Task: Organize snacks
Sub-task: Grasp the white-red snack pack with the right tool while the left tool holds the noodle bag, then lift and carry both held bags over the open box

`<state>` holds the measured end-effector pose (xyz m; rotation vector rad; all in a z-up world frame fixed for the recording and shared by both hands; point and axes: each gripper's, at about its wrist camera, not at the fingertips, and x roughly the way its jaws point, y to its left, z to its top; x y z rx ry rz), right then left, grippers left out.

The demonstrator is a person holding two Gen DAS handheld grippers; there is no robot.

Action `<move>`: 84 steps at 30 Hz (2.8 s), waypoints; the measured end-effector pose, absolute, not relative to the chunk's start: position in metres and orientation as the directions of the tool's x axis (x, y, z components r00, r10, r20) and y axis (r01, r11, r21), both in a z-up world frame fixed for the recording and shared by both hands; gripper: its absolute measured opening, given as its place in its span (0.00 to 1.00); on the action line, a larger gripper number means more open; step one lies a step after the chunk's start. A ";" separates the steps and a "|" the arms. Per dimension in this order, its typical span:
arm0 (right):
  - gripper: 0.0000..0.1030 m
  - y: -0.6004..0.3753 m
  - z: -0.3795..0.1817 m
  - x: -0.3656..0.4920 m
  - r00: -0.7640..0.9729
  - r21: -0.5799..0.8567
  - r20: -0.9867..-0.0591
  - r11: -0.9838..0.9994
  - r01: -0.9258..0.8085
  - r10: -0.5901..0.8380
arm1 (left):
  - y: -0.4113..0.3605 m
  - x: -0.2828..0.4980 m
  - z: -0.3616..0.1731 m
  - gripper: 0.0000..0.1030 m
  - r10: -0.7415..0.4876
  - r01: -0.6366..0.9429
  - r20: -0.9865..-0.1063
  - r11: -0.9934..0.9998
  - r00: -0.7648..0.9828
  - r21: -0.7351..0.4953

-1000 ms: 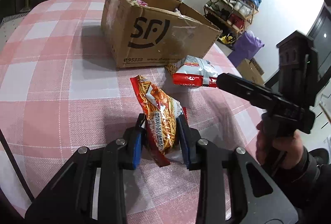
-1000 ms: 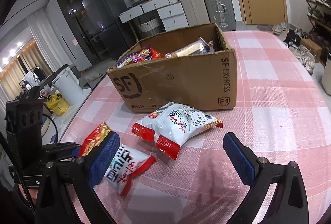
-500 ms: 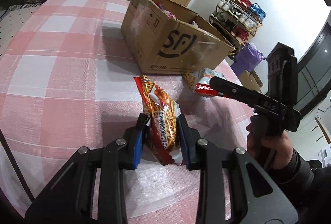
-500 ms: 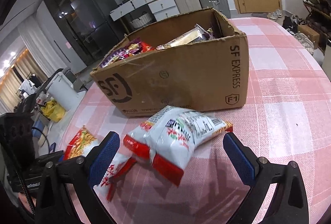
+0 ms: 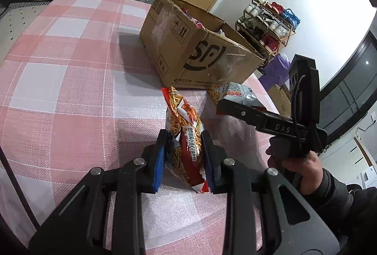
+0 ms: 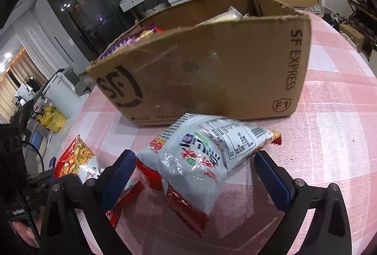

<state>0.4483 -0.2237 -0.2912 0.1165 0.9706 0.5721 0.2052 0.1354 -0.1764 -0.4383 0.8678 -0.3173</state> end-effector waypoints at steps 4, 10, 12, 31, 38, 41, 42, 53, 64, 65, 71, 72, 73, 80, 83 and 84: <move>0.88 -0.219 -0.294 0.449 0.418 0.347 -0.745 0.838 -0.422 0.519 | 0.135 0.206 -0.177 0.24 -0.435 0.085 -0.663 0.867 0.609 -0.491; 0.73 -0.225 -0.295 0.449 0.400 0.405 -0.717 0.809 -0.427 0.570 | 0.132 0.206 -0.178 0.24 -0.424 0.080 -0.672 0.874 0.607 -0.479; 0.69 -0.229 -0.297 0.447 0.391 0.425 -0.708 0.796 -0.430 0.589 | 0.131 0.206 -0.178 0.24 -0.423 0.077 -0.673 0.874 0.607 -0.480; 0.70 -0.266 -0.301 0.429 0.380 0.511 -0.674 0.771 -0.381 0.634 | 0.118 0.218 -0.185 0.30 -0.401 0.054 -0.721 0.890 0.565 -0.453; 0.79 -0.296 -0.302 0.437 0.405 0.597 -0.628 0.745 -0.296 0.664 | 0.106 0.225 -0.190 0.35 -0.405 0.064 -0.735 0.894 0.544 -0.444; 0.79 -0.303 -0.303 0.444 0.406 0.626 -0.611 0.728 -0.277 0.680 | 0.101 0.226 -0.193 0.36 -0.414 0.074 -0.740 0.892 0.529 -0.446; 0.79 -0.305 -0.304 0.447 0.407 0.634 -0.605 0.724 -0.274 0.684 | 0.100 0.227 -0.194 0.37 -0.415 0.075 -0.742 0.892 0.527 -0.445; 0.46 -0.317 -0.306 0.453 0.394 0.724 -0.525 0.639 -0.259 0.754 | 0.093 0.226 -0.196 0.33 -0.426 0.082 -0.742 0.888 0.517 -0.452; 0.46 -0.333 -0.286 0.431 0.397 0.730 -0.484 0.610 -0.309 0.780 | 0.098 0.216 -0.167 0.31 -0.405 0.087 -0.720 0.896 0.563 -0.435; 0.46 -0.335 -0.281 0.428 0.400 0.729 -0.475 0.605 -0.319 0.784 | 0.100 0.215 -0.162 0.31 -0.403 0.090 -0.714 0.896 0.573 -0.434; 0.46 -0.338 -0.244 0.418 0.424 0.705 -0.425 0.587 -0.398 0.799 | 0.106 0.219 -0.122 0.31 -0.382 0.108 -0.683 0.906 0.622 -0.409; 0.46 -0.339 -0.236 0.416 0.430 0.698 -0.416 0.584 -0.413 0.801 | 0.106 0.222 -0.117 0.31 -0.381 0.113 -0.680 0.907 0.626 -0.405; 0.46 -0.340 -0.228 0.415 0.439 0.690 -0.408 0.585 -0.426 0.801 | 0.107 0.224 -0.111 0.31 -0.378 0.117 -0.677 0.909 0.631 -0.399; 0.46 -0.345 -0.185 0.420 0.480 0.644 -0.382 0.600 -0.475 0.790 | 0.103 0.250 -0.063 0.31 -0.363 0.142 -0.652 0.919 0.665 -0.367; 0.46 -0.343 -0.169 0.429 0.485 0.623 -0.373 0.601 -0.501 0.791 | 0.100 0.264 -0.046 0.31 -0.356 0.152 -0.644 0.924 0.677 -0.351; 0.46 -0.341 -0.163 0.430 0.486 0.618 -0.371 0.601 -0.507 0.791 | 0.098 0.268 -0.042 0.31 -0.355 0.154 -0.644 0.925 0.678 -0.347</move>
